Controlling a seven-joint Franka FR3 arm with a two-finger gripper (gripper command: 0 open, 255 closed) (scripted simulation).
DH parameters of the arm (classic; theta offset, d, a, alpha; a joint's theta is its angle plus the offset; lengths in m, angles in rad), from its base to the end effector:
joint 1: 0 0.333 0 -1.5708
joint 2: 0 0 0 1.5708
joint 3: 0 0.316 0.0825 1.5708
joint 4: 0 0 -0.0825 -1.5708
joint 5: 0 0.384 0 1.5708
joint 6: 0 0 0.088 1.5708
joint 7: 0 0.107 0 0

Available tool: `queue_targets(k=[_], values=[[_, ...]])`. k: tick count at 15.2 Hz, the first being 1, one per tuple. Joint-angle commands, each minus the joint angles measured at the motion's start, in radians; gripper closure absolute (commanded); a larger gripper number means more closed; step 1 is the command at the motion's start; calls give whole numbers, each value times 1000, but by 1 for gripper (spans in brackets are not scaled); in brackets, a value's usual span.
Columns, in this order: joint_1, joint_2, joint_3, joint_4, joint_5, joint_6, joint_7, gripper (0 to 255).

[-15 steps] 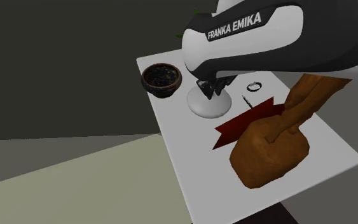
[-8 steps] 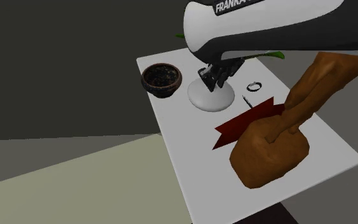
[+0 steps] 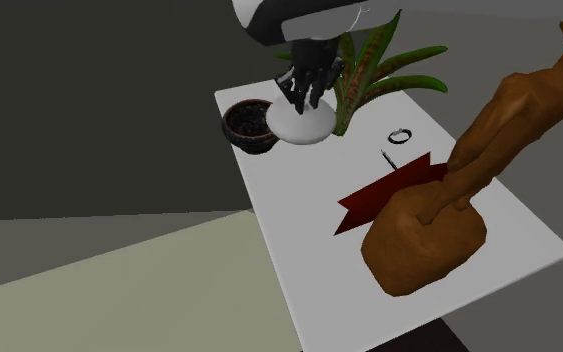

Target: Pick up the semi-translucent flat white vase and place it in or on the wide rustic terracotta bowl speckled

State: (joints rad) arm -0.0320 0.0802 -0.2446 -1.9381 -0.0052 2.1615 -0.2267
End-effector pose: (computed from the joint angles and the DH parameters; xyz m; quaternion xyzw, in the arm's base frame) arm 0.5698 -0.1590 0.4576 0.9970 -0.0225 0.0675 0.0296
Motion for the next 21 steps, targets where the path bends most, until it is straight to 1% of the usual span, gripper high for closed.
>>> queue_targets(k=[1, 5, 9, 11, 12, 13, 16, 21], values=[[4, 76, 7, 103, 19, -29, 5, 255], [7, 224, 22, 327, 47, -109, 23, 255], [1, 396, 38, 606, 72, -217, 43, 255], [-8, 502, 46, 784, 84, -291, 55, 255], [-14, 565, 50, 893, 90, -337, 62, 255], [-30, 677, 57, 1091, 100, -422, 73, 255], [-23, 658, 57, 1017, 97, -367, 72, 255], [-15, 644, 57, 925, 97, -290, 71, 255]])
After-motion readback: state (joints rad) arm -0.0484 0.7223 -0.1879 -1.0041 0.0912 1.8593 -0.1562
